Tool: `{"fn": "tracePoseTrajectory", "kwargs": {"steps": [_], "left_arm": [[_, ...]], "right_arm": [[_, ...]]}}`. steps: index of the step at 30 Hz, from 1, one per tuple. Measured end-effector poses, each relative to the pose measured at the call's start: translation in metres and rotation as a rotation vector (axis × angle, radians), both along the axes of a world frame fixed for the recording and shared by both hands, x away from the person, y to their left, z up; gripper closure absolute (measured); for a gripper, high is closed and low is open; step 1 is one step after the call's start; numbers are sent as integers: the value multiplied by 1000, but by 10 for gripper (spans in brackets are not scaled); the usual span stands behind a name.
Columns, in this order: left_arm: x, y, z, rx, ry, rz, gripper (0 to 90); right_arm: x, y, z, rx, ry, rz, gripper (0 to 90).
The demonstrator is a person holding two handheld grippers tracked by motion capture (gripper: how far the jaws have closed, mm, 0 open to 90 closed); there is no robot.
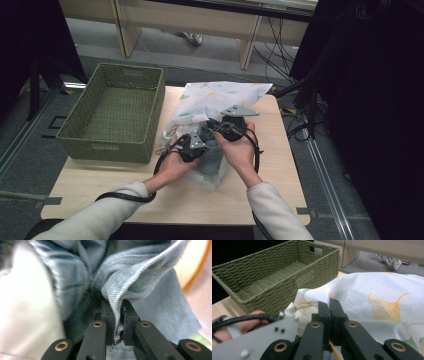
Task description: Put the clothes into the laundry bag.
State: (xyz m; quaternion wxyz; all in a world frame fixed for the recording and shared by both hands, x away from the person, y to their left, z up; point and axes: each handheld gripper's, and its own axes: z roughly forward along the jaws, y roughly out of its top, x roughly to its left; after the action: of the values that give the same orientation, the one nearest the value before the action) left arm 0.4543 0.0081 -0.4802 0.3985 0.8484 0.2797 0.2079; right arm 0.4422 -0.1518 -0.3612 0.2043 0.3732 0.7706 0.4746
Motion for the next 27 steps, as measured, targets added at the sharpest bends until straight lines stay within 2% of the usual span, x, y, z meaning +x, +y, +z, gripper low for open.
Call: {"fn": "tracePoseTrajectory", "kwargs": {"steps": [4,8,15,17,19,25,27], "left_arm": [[7,2,4,-17,-22,31,824],[13,3,3,-26,-21,56,824],[20,-1,-6,-7,-33,76,822],[22,-1,-8,5,-45,84,822],[24,-2,-10,-1,-56,103,821],[27,-3,-14,-19,-57,109,809],[25,-2,-15,-32,-50,96,764]], "right_arm": [[-1,1,1,1,1,1,900],[0,0,1,3,2,2,900],[0,-1,1,6,10,-5,900],[0,-1,1,6,9,-4,900],[0,-2,1,6,5,-7,900],[1,-3,0,7,7,-12,900],[2,-4,0,7,6,-11,900]]}}
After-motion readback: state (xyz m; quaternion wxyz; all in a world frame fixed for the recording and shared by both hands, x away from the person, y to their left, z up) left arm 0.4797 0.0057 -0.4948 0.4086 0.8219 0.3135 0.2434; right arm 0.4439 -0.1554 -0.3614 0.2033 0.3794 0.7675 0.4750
